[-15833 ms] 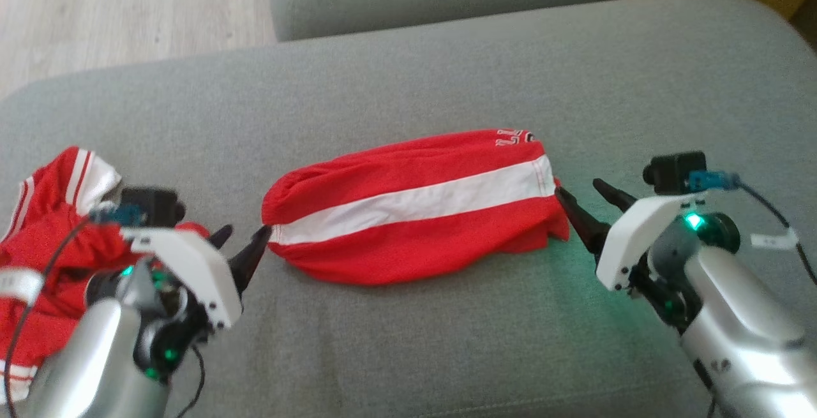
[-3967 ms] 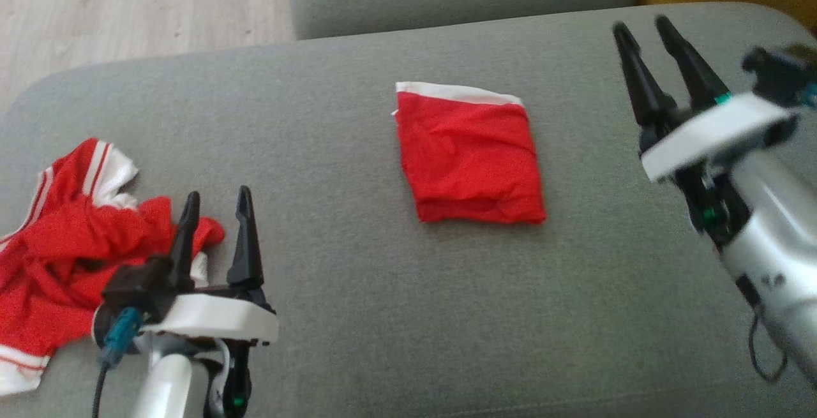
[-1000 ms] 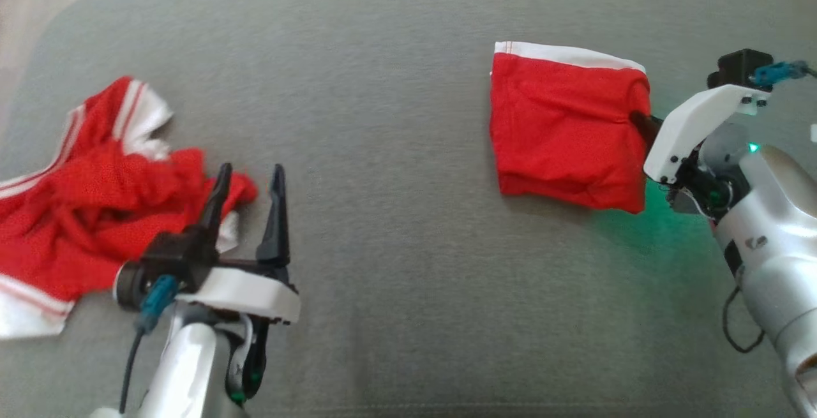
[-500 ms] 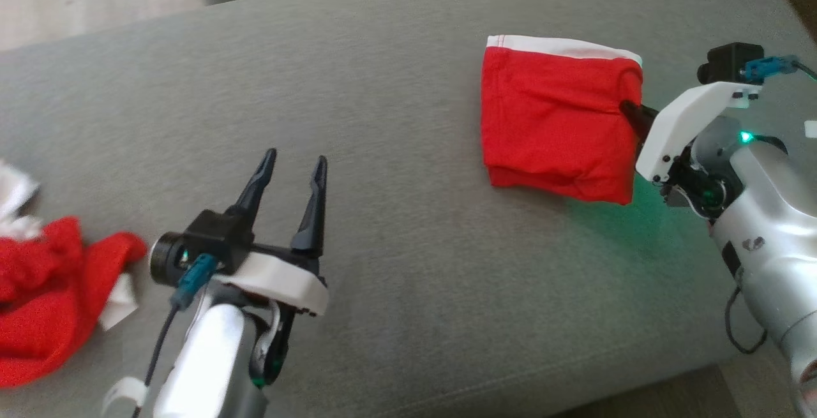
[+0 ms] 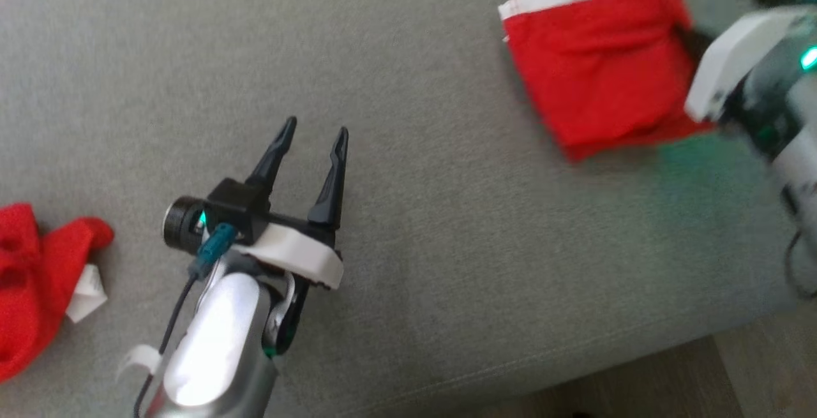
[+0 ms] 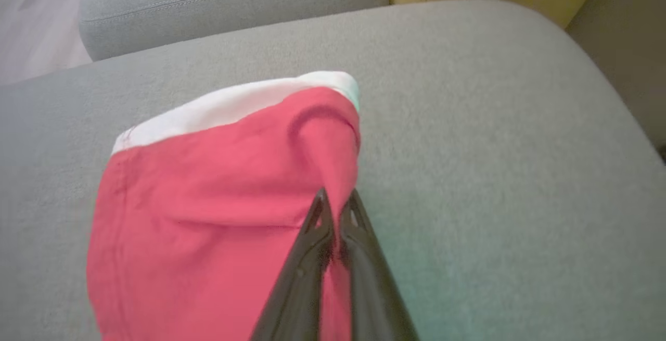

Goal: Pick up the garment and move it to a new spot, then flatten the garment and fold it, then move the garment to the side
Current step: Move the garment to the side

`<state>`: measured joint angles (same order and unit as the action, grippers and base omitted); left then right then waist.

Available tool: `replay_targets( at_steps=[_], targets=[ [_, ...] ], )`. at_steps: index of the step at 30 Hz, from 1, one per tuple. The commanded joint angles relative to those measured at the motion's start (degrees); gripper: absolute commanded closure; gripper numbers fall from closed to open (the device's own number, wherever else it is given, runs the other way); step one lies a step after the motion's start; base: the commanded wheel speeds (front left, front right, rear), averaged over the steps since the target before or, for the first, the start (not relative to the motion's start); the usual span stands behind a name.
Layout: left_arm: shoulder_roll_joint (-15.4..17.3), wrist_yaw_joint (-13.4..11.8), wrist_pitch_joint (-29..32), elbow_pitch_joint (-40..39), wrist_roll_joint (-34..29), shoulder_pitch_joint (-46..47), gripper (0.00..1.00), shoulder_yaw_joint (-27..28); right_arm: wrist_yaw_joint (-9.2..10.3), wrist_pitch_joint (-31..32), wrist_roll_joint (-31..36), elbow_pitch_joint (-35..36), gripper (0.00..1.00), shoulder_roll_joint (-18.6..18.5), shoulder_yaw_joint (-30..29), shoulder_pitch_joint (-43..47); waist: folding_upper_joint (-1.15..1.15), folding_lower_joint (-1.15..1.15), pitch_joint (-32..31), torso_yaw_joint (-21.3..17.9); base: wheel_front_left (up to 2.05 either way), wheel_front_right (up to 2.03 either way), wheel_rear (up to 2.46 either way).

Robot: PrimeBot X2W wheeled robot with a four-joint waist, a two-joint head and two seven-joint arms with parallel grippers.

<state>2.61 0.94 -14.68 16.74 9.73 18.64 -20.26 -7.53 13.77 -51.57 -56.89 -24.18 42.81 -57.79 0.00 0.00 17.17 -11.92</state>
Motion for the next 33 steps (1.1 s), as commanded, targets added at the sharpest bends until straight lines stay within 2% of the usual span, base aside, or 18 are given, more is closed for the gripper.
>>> replay_targets(
  at_steps=[1,12,18,22,23,24,25,26,33],
  targets=[
    [0.6,-0.3,-0.3,-1.6,-0.5,2.9,0.0,1.1,0.04,-0.4,0.9,0.3,1.0,-1.9,0.9,-3.2,0.0,0.0,3.4,1.8,0.0,0.0,0.0],
    [0.7,-1.1,-0.3,-2.0,-1.4,6.0,0.0,0.0,0.04,0.4,2.7,-6.6,1.0,-9.7,2.4,-15.9,0.0,0.0,10.4,4.9,0.0,0.0,0.0],
    [0.6,-1.4,-0.3,-1.9,-1.2,6.6,0.0,-0.4,0.04,1.4,3.3,-10.5,1.0,-11.0,2.8,-18.1,0.0,0.0,11.4,5.3,0.0,0.0,0.0],
    [0.6,-1.5,-0.3,-1.6,-0.9,6.8,0.0,-0.4,0.04,1.9,3.6,-13.1,1.0,-10.5,3.0,-18.5,0.0,0.0,11.3,5.5,0.0,0.0,0.0],
    [0.6,-1.6,-0.3,-1.6,-0.8,6.8,0.0,-0.4,0.04,1.6,3.8,-13.5,0.88,-10.4,2.9,-18.5,0.0,0.0,11.2,5.6,0.0,0.0,0.0],
    [0.6,-1.6,-0.3,-1.6,-0.7,6.8,0.0,-0.4,0.04,1.3,3.9,-13.9,0.31,-10.2,3.0,-18.5,0.0,0.0,11.0,5.7,0.0,0.0,0.0],
    [0.6,-1.6,-0.3,-1.6,-0.7,6.8,0.0,-0.4,0.04,1.3,3.9,-13.9,0.31,-10.2,3.0,-18.5,0.0,0.0,11.0,5.7,0.0,0.0,0.0],
    [0.6,-1.6,-0.3,-1.6,-0.6,6.8,0.0,-0.4,0.04,0.8,4.0,-14.2,0.0,-10.0,2.9,-18.4,0.0,0.0,10.8,5.8,0.0,0.0,0.0],
    [0.5,-2.0,-0.3,-2.2,0.3,5.8,0.0,0.4,0.04,-6.4,6.3,-15.1,0.0,-8.7,3.7,-18.4,0.0,0.0,7.6,6.5,0.0,0.0,0.0]
  ],
)
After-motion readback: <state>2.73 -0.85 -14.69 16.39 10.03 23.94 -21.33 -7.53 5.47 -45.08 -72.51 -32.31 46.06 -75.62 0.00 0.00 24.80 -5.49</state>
